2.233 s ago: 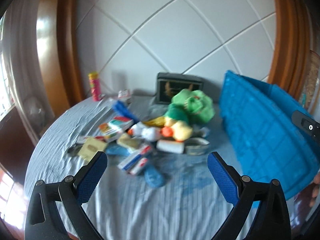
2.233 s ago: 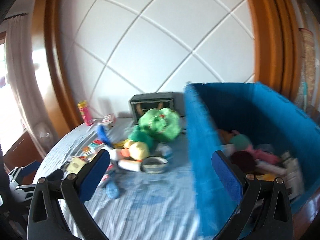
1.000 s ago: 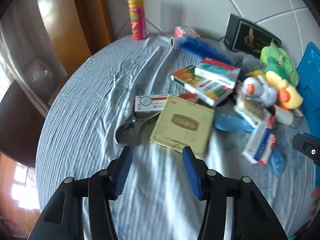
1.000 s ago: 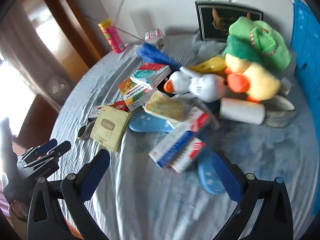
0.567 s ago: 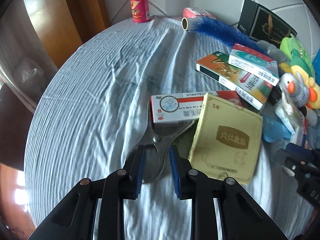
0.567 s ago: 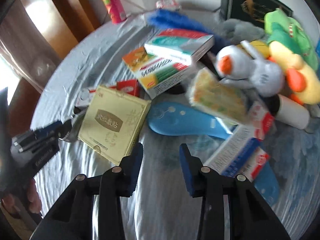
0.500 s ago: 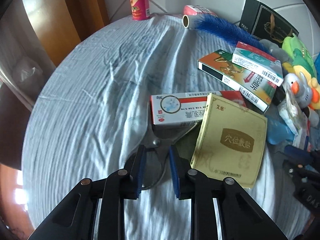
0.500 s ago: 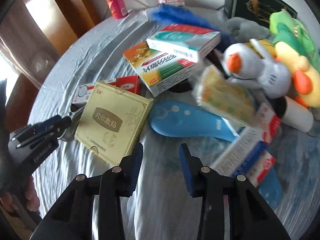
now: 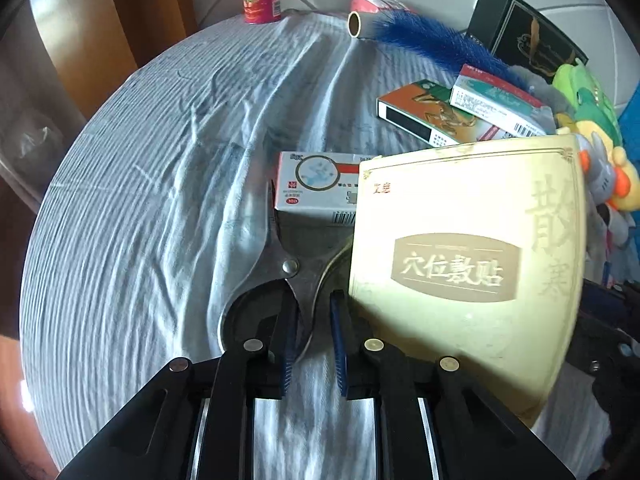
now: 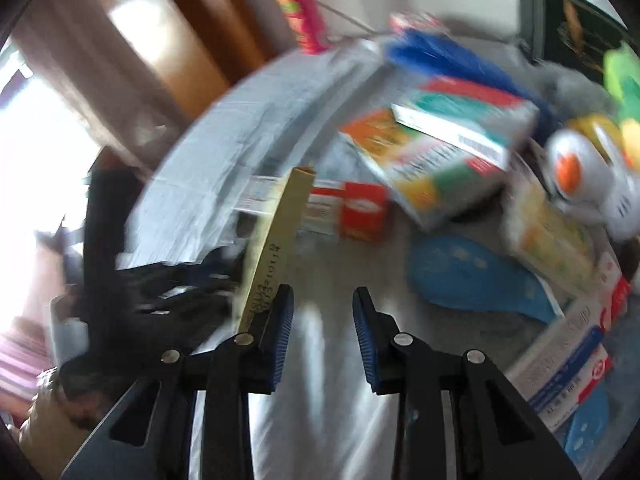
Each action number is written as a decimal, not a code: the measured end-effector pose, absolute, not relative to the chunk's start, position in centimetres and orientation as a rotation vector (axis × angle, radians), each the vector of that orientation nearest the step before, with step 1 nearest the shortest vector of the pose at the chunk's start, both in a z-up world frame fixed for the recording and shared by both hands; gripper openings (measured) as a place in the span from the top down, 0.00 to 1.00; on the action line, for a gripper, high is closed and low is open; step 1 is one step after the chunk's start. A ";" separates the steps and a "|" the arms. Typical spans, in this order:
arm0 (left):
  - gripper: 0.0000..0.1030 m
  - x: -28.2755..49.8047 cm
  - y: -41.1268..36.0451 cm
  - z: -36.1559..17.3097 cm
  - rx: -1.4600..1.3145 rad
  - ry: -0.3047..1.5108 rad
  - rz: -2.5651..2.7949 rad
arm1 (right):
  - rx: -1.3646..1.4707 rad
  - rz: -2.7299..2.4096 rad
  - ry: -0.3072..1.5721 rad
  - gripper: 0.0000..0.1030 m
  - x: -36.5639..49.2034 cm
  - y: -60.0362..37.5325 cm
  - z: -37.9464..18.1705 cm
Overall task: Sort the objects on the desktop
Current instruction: 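Grasp the beige plaster box with the left tool and lift it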
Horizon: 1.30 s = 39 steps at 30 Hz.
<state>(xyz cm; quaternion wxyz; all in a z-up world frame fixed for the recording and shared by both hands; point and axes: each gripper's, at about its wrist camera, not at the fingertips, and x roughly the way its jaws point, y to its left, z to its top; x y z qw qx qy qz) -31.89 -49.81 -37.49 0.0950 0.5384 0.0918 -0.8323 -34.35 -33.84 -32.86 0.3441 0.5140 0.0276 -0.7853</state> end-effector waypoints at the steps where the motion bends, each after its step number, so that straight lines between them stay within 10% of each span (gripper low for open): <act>1: 0.82 -31.6 -50.1 -36.9 1.584 0.294 -2.472 | 1.330 -2.035 0.090 0.69 -34.2 -34.3 -32.5; 6: 0.50 -30.0 -52.0 -32.9 1.460 0.391 -2.508 | 1.322 -1.990 0.086 0.69 -34.0 -36.0 -32.4; 11: 0.44 -30.0 -51.1 -29.2 1.387 0.431 -2.632 | 1.309 -1.938 0.044 0.70 -33.4 -37.1 -33.2; 39: 0.47 -30.0 -49.6 -29.0 1.348 0.138 -2.720 | 1.378 -1.948 -0.111 0.69 -35.4 -35.6 -35.0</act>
